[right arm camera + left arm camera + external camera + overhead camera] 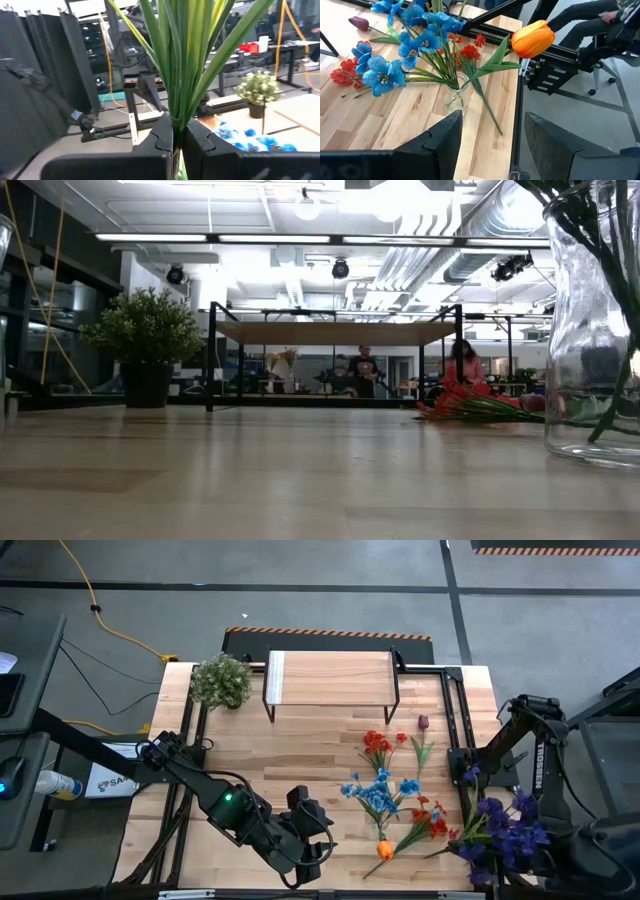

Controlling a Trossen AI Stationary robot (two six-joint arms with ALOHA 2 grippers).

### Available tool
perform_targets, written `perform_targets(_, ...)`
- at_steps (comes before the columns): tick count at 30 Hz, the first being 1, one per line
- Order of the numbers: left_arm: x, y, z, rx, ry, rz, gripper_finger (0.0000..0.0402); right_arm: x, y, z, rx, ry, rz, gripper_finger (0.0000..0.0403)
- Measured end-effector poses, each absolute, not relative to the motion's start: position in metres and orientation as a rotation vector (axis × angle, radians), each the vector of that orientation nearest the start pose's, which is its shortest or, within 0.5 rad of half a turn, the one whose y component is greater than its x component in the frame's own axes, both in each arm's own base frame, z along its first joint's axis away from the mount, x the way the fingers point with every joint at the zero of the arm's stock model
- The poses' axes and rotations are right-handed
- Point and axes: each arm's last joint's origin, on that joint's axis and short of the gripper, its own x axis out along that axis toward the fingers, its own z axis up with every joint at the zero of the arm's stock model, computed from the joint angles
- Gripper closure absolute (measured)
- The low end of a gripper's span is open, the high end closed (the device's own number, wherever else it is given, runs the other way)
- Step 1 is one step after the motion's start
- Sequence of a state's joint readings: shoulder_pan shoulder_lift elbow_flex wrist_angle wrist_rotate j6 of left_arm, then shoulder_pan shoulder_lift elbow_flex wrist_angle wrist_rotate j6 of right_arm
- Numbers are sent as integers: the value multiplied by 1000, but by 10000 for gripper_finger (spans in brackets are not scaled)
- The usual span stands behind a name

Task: Pick and place flowers into a vace then onto a shelf
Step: Put the violet flowers into the right transparent vase

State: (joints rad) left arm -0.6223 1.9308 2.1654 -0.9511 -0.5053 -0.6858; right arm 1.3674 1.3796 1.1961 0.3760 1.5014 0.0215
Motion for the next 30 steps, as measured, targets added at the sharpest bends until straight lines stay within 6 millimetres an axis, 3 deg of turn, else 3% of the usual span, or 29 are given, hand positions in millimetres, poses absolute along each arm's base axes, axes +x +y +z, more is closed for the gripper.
perform_targets(12, 339, -226, 404, -280, 609, 99, 156, 107, 283, 384, 214, -39, -22, 395)
perform_targets(30, 338, -225, 403, -265, 628, 107, 156, 114, 306, 354, 114, -13, -109, 395)
